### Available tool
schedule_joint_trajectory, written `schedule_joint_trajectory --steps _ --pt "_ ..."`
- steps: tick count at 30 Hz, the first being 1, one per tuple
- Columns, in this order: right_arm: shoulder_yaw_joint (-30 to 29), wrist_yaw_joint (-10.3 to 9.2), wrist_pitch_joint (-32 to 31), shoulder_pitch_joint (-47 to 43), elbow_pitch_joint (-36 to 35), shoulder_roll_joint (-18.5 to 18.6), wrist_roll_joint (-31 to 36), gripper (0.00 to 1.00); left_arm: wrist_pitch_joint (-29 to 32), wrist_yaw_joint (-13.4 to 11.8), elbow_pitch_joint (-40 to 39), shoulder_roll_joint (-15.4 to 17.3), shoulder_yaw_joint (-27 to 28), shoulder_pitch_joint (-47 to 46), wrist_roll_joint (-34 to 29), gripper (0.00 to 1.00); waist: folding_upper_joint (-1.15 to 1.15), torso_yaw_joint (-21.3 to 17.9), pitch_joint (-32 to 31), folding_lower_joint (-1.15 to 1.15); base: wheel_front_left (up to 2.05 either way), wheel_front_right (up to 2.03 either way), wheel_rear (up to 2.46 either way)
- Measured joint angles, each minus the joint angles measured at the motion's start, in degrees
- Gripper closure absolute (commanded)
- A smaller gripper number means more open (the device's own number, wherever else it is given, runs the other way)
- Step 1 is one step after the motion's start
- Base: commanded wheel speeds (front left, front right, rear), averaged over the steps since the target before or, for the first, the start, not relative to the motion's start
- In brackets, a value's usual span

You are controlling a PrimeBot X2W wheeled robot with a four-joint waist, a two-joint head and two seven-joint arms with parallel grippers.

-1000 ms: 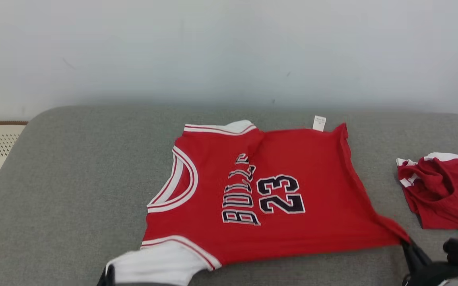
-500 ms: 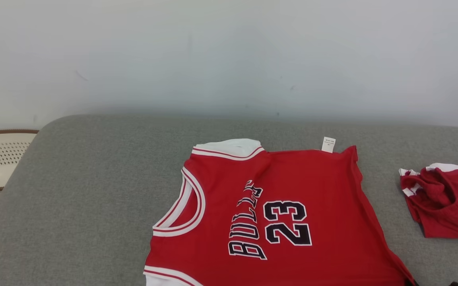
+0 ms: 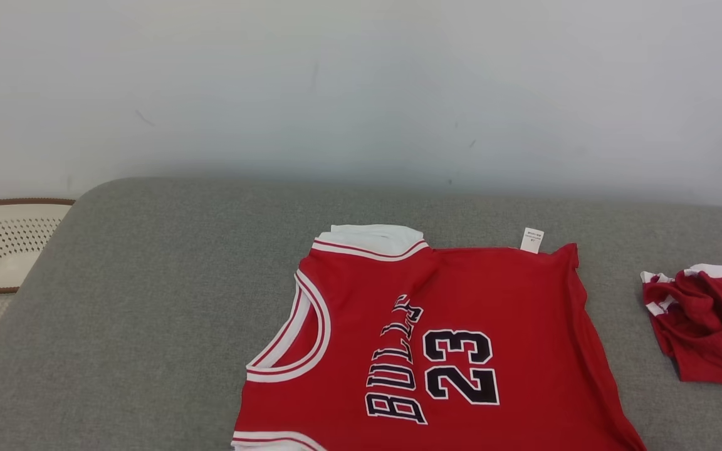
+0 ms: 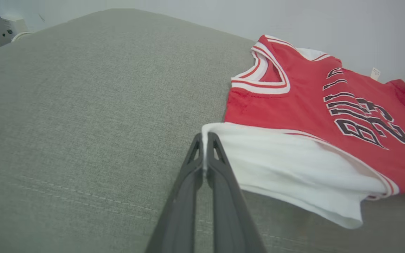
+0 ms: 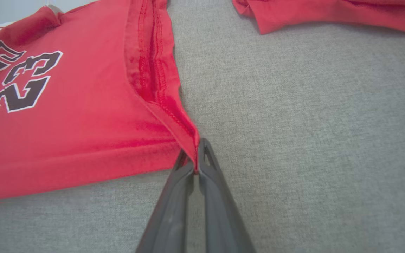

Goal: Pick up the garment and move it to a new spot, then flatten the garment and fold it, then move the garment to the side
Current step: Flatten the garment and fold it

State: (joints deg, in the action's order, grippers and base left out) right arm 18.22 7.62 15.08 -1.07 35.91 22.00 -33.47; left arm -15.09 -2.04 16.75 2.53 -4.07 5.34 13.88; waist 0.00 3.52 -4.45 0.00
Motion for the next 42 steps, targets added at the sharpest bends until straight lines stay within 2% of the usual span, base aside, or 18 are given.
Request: schedule_joint_trajectory --steps 6,11,19,29,40,41,42 --pt "-1.31 -0.07 0.01 0.69 -2.21 -0.78 -1.67 1.00 0.00 0.49 -6.20 0.13 -1.87 -5.13 0.05 1.00 0.00 -0.15 1.73 0.01 0.00 0.00 0.00" --pt "-2.07 -0.08 0.01 3.75 -3.58 -0.78 -2.03 1.00 -0.01 0.92 -8.14 0.19 -4.00 -9.54 0.14 1.00 0.00 -0.38 3.33 0.01 0.00 0.00 0.00" --pt "-0.48 -0.09 0.01 10.64 -2.75 -1.01 -1.78 1.00 -0.01 1.37 -1.70 0.30 -5.63 -16.79 -0.29 1.00 0.00 -1.08 6.30 0.01 0.00 0.00 0.00" --pt "2.05 -0.09 0.01 18.61 0.83 -1.63 -1.11 1.00 -0.01 -0.11 3.24 0.29 -5.93 -24.44 0.25 1.00 0.01 -2.20 10.45 0.02 0.00 0.00 0.00" --pt "1.20 -0.09 0.01 25.22 4.11 -2.02 0.54 1.00 -0.01 -1.09 6.92 0.30 -7.15 -31.82 0.02 1.00 0.01 -2.56 14.76 0.02 0.00 0.00 0.00" --pt "1.20 -0.09 0.01 25.22 4.11 -2.02 0.54 0.59 -0.01 -1.09 6.92 0.30 -7.15 -31.82 0.02 1.00 0.01 -2.56 14.76 0.02 0.00 0.00 0.00" --pt "0.78 -0.09 0.01 25.74 4.33 -2.21 0.78 0.02 -0.01 -1.10 7.11 0.30 -7.31 -32.31 0.02 0.73 0.01 -2.59 15.15 0.02 0.00 0.00 0.00"
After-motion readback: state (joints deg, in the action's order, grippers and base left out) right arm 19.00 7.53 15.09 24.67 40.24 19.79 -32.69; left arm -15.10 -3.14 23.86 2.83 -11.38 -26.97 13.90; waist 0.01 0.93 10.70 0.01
